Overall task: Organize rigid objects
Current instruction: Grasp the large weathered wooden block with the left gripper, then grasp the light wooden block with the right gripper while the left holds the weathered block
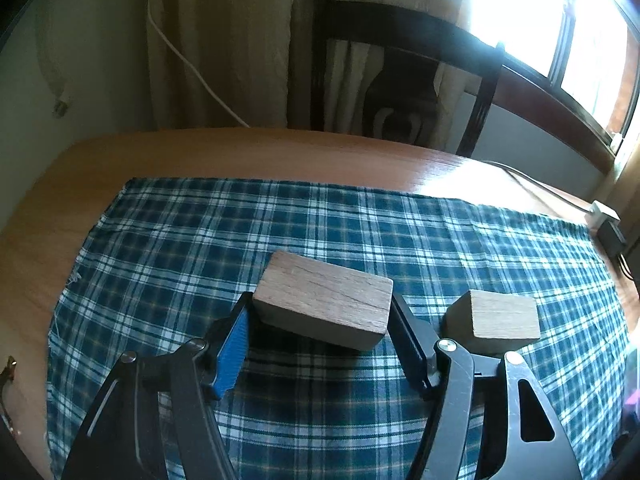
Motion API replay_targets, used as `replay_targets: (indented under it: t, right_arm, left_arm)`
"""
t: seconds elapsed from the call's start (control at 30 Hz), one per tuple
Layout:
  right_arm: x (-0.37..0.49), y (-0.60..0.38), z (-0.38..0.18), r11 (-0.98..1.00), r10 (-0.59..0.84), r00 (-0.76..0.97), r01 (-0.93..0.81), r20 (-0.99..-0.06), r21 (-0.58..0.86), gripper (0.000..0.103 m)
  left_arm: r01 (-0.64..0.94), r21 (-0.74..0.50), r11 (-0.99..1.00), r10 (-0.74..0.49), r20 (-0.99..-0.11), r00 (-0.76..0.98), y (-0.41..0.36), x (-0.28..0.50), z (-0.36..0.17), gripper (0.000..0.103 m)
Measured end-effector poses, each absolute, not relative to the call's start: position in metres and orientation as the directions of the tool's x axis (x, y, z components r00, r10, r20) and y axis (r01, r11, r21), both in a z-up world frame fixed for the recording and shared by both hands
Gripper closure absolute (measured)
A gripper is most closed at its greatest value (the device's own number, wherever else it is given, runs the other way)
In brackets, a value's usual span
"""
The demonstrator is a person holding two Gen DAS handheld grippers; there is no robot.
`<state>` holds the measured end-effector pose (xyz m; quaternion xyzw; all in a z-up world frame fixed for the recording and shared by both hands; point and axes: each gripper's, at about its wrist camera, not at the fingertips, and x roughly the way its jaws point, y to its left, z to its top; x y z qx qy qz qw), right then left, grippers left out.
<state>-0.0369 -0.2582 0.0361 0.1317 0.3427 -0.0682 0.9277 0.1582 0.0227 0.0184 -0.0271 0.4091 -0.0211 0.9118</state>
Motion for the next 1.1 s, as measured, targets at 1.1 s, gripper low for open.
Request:
replay_targets:
  t: [1.1]
  right_arm:
    - [0.137,-0.061,0.041,0.989,0.132,0.632,-0.028,-0.764,0.147,0.016]
  left_arm:
    - [-0.098,-0.125,0.987,-0.012,-0.675,0.738,0.055,0.142,0.07,0.037]
